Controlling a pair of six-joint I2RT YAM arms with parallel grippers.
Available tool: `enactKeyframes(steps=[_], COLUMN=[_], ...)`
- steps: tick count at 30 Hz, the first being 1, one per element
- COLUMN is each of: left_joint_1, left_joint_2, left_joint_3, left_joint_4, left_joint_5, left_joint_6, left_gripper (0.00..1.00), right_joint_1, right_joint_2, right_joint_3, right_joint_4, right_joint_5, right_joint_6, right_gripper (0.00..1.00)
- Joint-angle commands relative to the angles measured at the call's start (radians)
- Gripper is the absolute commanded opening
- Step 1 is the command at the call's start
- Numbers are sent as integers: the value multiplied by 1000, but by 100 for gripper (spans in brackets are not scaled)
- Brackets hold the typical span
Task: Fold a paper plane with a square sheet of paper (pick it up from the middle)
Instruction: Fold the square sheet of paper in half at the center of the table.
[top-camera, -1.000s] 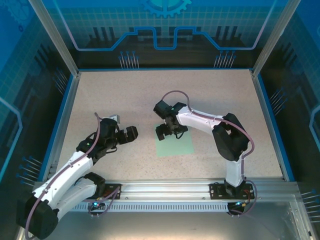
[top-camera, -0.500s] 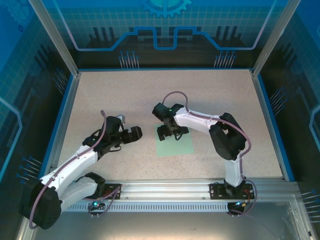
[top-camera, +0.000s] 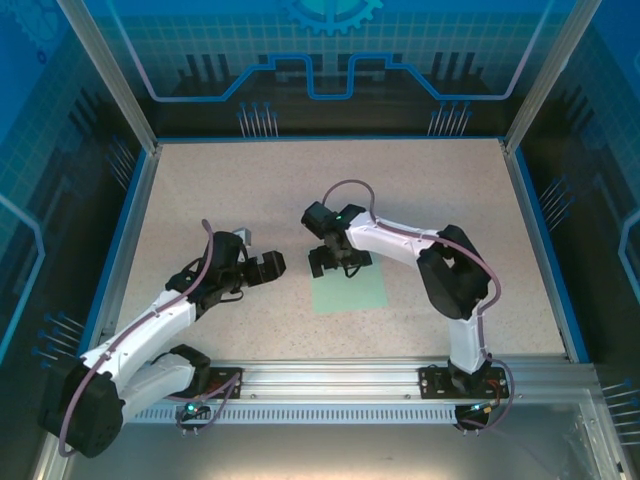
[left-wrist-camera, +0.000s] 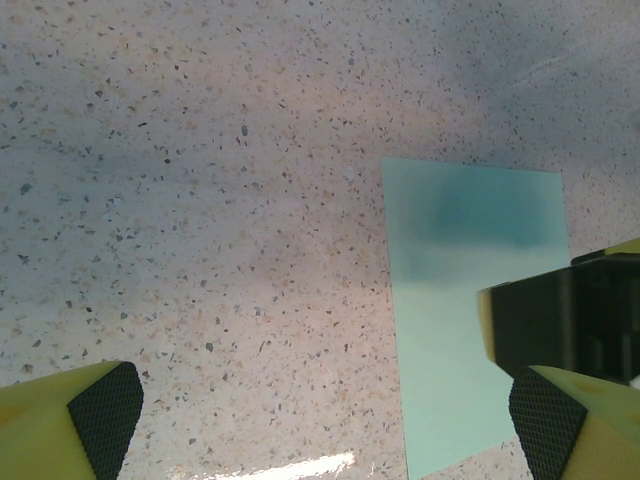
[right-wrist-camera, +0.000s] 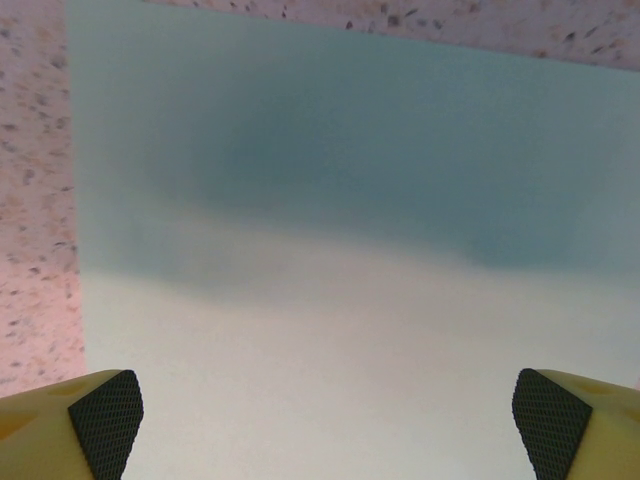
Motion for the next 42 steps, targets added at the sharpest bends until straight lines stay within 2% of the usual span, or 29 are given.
enactKeyframes(steps=[1,29,42], left_joint_1=[10,10,10], left_joint_2=[7,22,31], left_joint_3=[2,4,8], left_joint_4=[5,-6,-15], left_joint_5=[21,21,20], left_joint_6=[18,23,26], left_gripper=[98,98,99], right_joint_1=[-13,-39,-46], right_joint_2=[34,141,129], right_joint_3=[22,-61,-72], right_joint_4=[-53,14,30], right_joint_5=[-8,-100,-116], right_joint_6=[45,79,62], right_gripper=[99,99,83])
